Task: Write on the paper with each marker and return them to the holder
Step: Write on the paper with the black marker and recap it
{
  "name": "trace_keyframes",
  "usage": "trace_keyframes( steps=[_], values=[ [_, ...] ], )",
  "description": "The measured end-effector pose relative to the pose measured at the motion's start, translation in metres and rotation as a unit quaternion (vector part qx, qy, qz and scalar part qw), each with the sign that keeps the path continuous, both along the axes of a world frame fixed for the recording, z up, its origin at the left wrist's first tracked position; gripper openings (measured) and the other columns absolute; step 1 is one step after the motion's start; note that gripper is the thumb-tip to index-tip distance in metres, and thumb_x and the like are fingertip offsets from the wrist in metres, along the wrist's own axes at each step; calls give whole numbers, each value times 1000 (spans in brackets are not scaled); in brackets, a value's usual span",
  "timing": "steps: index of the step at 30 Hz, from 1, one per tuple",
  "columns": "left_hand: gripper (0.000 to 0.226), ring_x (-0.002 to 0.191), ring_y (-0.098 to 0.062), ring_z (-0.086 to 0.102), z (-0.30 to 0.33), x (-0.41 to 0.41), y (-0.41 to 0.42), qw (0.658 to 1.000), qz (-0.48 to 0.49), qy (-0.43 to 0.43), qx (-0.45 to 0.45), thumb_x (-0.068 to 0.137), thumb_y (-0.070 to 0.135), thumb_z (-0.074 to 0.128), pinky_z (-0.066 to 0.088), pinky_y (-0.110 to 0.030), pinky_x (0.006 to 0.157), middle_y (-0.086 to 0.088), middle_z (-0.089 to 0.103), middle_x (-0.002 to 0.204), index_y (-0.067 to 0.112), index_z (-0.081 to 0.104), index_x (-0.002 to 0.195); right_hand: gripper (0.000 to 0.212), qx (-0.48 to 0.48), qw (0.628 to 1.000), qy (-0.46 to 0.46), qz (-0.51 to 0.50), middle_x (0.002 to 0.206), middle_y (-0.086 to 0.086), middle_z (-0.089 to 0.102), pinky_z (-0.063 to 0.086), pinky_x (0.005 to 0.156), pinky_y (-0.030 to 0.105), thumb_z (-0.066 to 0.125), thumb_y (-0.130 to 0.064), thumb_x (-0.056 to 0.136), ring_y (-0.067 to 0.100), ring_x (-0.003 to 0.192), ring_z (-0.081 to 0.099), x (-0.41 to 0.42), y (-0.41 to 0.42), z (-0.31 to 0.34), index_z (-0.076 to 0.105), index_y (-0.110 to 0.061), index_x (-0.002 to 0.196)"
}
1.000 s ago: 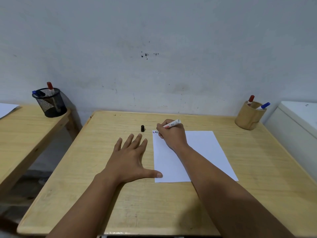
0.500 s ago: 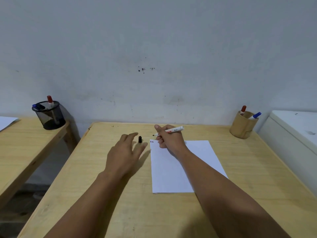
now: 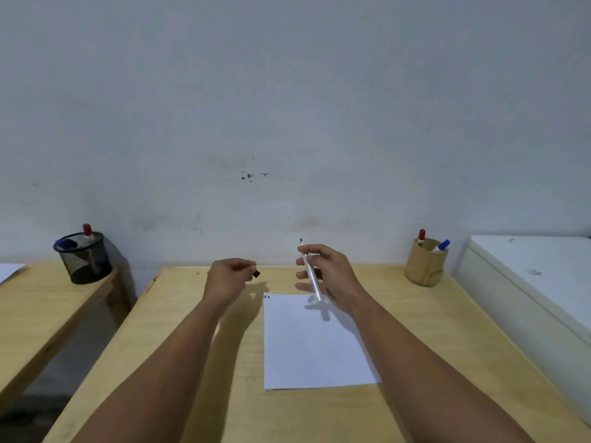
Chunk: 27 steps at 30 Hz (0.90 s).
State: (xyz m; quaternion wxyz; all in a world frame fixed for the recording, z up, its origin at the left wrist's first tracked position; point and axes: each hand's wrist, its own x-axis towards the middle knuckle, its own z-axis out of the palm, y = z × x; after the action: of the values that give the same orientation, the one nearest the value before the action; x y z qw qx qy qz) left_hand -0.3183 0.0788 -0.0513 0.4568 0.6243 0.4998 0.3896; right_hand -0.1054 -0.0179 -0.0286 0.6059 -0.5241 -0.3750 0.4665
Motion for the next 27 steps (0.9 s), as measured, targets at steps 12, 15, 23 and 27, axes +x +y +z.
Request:
trace_keyframes(
  steps=[12, 15, 23, 27],
  values=[
    [14, 78, -15, 69, 76, 59, -40, 991, -71, -108, -18, 96, 12, 70, 58, -38, 84, -10, 77, 93, 5, 80, 104, 21, 41, 969, -240, -32, 102, 7, 78, 53, 57, 24, 70, -14, 101, 8, 58, 67, 7, -24, 11, 73, -34, 107],
    [13, 82, -16, 71, 79, 70, -49, 992, -83, -98, -1, 97, 12, 69, 58, -36, 81, -10, 78, 94, 8, 80, 101, 21, 41, 970, -236, -43, 102, 9, 79, 51, 54, 22, 71, -14, 101, 9, 59, 66, 13, -31, 15, 74, -34, 105],
    [14, 94, -27, 77, 69, 119, -72, 992, -82, -92, 23, 96, 9, 67, 59, -31, 68, -13, 78, 92, 3, 78, 103, 16, 38, 975, -193, -107, 86, -4, 71, 49, 53, 21, 76, -11, 97, 6, 55, 67, 40, -50, 9, 76, -26, 104],
    [39, 110, -23, 71, 69, 161, -82, 985, -160, -51, 35, 96, 23, 69, 58, -37, 91, -4, 77, 112, 13, 68, 134, 19, 39, 967, -194, -159, 89, -3, 69, 53, 59, 25, 72, -9, 100, 10, 59, 67, 79, -61, 2, 75, -14, 118]
  ],
)
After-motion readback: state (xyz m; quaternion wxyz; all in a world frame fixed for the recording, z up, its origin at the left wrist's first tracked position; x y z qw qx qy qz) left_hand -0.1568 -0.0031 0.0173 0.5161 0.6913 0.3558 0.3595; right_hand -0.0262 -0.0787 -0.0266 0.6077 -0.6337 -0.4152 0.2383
